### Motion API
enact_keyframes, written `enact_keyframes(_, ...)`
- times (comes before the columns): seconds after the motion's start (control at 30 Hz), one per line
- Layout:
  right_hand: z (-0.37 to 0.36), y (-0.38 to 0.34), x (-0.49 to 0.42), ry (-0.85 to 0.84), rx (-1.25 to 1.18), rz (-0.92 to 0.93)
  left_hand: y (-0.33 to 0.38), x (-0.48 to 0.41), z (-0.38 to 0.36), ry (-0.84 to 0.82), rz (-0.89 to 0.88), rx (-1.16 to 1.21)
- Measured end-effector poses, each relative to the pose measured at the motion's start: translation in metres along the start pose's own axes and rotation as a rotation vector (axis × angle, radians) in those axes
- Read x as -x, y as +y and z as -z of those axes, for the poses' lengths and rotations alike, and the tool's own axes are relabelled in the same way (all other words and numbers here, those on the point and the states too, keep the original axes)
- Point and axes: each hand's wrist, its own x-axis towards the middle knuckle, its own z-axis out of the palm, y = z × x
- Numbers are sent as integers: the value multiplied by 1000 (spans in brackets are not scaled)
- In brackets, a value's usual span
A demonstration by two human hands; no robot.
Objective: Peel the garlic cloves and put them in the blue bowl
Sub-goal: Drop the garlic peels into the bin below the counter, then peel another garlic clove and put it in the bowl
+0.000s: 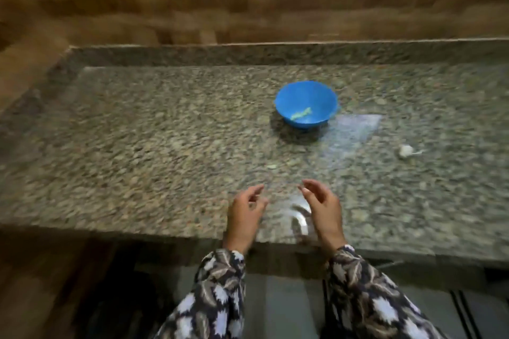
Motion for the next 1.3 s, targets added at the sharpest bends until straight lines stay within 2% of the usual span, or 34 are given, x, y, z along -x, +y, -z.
enact_keyframes(0.13, 88, 13, -59, 173, 294, 97, 8, -53, -64, 188, -30, -440)
enact_keyframes(0.27, 142, 23, -108, 252, 499, 129, 4, -72, -78, 221, -97, -613)
enact_keyframes(0.37, 154, 24, -131, 281, 628, 110, 27, -75, -73, 294, -61, -452)
enact_keyframes(0.47, 160, 22, -148, 327, 700, 117, 86, -96, -75, 386, -214, -244)
enact_keyframes(0.53, 165, 23, -157, 353, 766, 78, 119, -126, -81, 359, -273, -211)
enact_keyframes(0.67, 176, 25, -165, 279, 830, 71, 127, -183, -96, 235, -152, -378)
enact_keyframes(0.77, 183, 29, -168, 241, 776, 89, 126, -183, -97, 307, -58, -336)
enact_keyframes(0.87, 186, 24, -167, 263, 618, 88, 125, -159, -91, 377, -61, -200)
enact_keyframes(0.93, 180, 12, -159, 221, 378, 45, 123, -132, -93, 330, -76, -59)
enact_keyframes(0.97, 172, 6, -154, 188, 276, 35, 121, -118, -98, 245, -54, 11)
enact_keyframes(1.07, 140, 1, -133, 80, 219, 80, 116, -84, -128, -173, 166, 203)
enact_keyframes(1.13, 122, 6, -122, 32, 228, 90, 109, -75, -148, -349, 337, 360)
enact_keyframes(1.3, 113, 24, -113, -35, 178, 63, 90, -69, -157, -294, 474, 477)
